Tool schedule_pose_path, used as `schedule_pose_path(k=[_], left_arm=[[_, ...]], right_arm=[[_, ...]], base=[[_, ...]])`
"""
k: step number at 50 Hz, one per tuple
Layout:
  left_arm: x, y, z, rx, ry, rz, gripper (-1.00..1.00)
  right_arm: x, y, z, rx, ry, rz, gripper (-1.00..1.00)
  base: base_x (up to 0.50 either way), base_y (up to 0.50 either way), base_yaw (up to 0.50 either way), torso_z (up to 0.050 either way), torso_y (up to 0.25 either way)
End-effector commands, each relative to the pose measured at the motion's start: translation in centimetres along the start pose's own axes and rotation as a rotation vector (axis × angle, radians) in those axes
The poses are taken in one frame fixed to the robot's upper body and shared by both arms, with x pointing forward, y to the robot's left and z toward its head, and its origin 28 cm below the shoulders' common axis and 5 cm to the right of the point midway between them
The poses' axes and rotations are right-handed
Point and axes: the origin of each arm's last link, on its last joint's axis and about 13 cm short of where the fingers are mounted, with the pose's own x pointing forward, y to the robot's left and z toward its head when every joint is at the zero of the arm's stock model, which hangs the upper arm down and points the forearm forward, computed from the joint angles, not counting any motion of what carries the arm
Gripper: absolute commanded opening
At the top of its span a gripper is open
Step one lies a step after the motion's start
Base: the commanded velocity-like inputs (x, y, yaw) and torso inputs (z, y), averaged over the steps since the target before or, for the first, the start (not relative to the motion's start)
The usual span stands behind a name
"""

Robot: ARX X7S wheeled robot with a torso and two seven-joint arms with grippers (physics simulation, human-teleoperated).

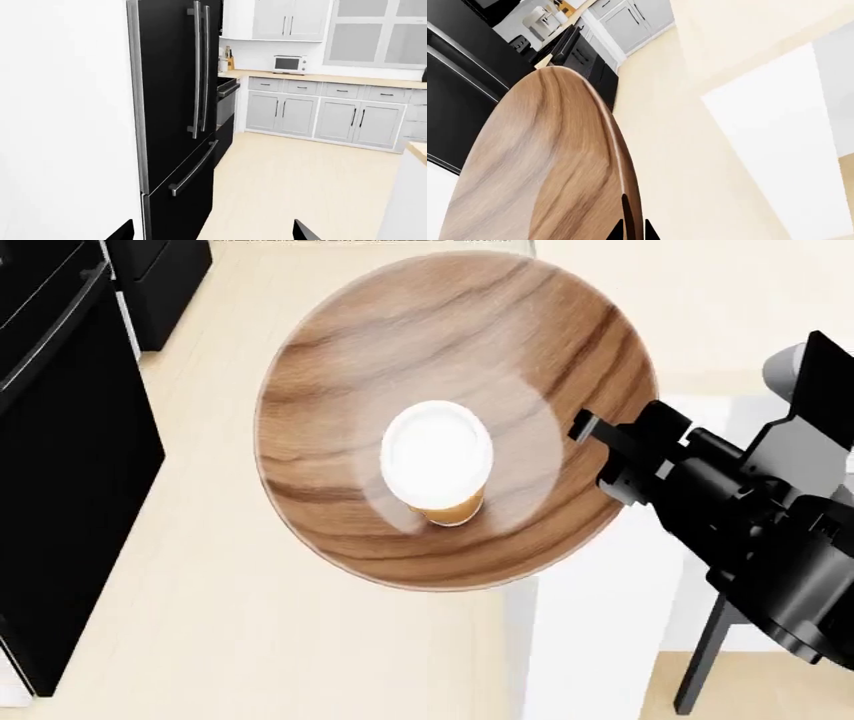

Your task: Place the cup inside the bowl on the dining table and move the bowl to any counter.

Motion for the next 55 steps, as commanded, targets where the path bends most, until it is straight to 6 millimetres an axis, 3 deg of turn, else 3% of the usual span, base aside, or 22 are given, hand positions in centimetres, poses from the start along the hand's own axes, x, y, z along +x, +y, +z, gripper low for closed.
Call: schedule_pose_path(k=[1, 41, 55], left_arm=[[0.3, -0.6, -0.2, -0.025, -0.002, -0.078, 1.00], [-0.2, -1.9, -0.9, -0.013, 0.025, -0.192, 1.00], [-0.7, -2.6, -1.1, -0.007, 0.044, -0.250, 1.00]], right_arm=[[0.3, 0.4, 0.1, -0.037, -0.018, 0.034, -1.00], [0.2, 0.2, -0.2, -0.037, -0.046, 0.020, -1.00], [0.5, 0.4, -0.3, -0.054, -0.047, 0.021, -1.00]], base=[[0.24, 0.49, 0.00, 0.000, 0.000], [0.29, 0.49, 0.00, 0.000, 0.001], [0.43, -0.01, 0.00, 0.000, 0.001]])
